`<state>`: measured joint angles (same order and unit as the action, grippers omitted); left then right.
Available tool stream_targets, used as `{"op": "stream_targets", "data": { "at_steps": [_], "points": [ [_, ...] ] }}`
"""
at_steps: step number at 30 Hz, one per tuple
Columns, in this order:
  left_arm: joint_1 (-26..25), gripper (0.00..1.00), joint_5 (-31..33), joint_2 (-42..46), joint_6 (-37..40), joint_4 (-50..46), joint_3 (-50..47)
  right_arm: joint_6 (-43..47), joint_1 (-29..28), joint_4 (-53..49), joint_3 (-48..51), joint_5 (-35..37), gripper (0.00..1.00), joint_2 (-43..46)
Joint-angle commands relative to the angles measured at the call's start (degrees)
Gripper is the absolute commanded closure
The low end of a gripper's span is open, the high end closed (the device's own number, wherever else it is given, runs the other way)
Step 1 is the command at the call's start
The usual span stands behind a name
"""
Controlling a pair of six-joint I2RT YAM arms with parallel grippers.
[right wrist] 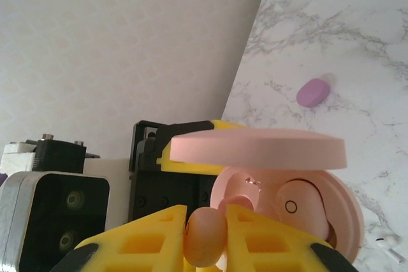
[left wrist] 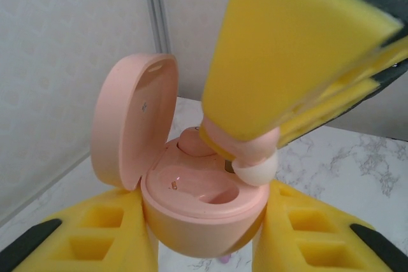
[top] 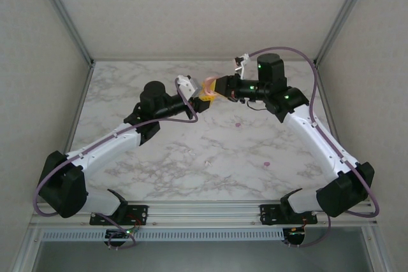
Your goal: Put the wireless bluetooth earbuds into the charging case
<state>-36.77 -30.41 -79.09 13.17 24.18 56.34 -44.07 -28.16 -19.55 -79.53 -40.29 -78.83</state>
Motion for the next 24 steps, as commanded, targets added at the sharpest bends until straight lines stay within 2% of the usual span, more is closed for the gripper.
{"op": "stream_targets", "data": {
  "at_steps": [1,4,12,24],
  "points": [
    [-0.74,0.80,-1.49,-0.54,0.72,0.47,2.24,1.07,-0.72,1.06,-2.60,1.49,0.81,-0.88],
    [-0.75,0.80,-1.17,-0.61,0.52,0.59,2.36,1.18,-1.01,1.48,-2.62,2.00,0.81,-1.38],
    [-0.80,0.80,-0.96,-0.53,-1.09,2.24,2.29,5.35,-2.24,-5.53,-4.06,6.28,0.80,-2.30],
    [-0.76,0.80,-1.03,-0.36,-2.22,3.28,2.46,9.63,-4.00,-11.77,-6.15,11.92,0.75,-3.23]
  ]
}}
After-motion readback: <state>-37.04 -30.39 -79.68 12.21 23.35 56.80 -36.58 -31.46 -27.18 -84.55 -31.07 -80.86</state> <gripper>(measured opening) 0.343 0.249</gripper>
